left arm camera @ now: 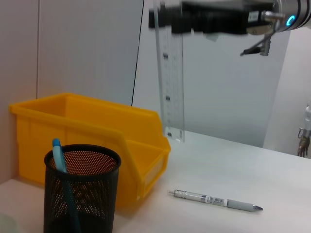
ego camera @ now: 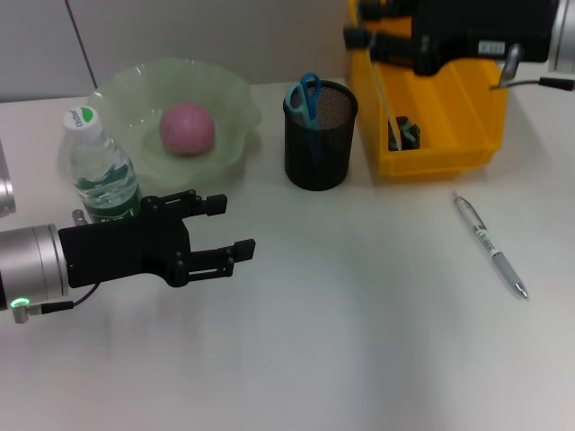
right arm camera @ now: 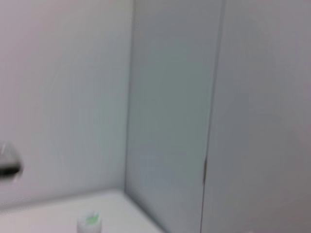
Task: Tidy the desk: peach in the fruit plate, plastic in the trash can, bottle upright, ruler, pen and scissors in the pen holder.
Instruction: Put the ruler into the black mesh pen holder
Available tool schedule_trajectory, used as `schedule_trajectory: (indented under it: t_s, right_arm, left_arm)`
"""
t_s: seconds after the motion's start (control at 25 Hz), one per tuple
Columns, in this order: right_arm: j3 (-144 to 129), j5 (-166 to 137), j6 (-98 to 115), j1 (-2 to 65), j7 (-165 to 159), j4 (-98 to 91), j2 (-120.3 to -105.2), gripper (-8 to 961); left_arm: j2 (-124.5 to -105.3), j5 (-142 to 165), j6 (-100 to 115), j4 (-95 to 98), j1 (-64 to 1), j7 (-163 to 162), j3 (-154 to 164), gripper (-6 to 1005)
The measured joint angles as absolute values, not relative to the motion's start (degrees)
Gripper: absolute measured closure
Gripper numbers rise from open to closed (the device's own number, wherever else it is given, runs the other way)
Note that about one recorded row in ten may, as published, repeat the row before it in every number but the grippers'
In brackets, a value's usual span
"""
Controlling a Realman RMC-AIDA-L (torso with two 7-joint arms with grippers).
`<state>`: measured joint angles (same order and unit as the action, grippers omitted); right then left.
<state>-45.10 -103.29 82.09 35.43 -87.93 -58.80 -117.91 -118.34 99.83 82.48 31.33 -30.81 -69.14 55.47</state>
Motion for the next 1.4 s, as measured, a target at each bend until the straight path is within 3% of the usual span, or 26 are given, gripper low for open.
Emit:
schedule_trajectory:
  t_s: [0.4, 1.4]
  right_arm:
    - [-42.55, -88.58, 75.40, 35.06, -84.02, -49.46, -118.41, 589]
    - [-43.33, -80.48, 60.19, 45.24, -64.68, -24.22, -119.40, 553]
  left_arm:
    - [-118.45, 99.93, 81.08, 30.81, -30.65, -67.85, 55.77, 219]
    - [-118.47, 99.84, 82.21, 30.99, -30.43, -67.59, 55.90, 226]
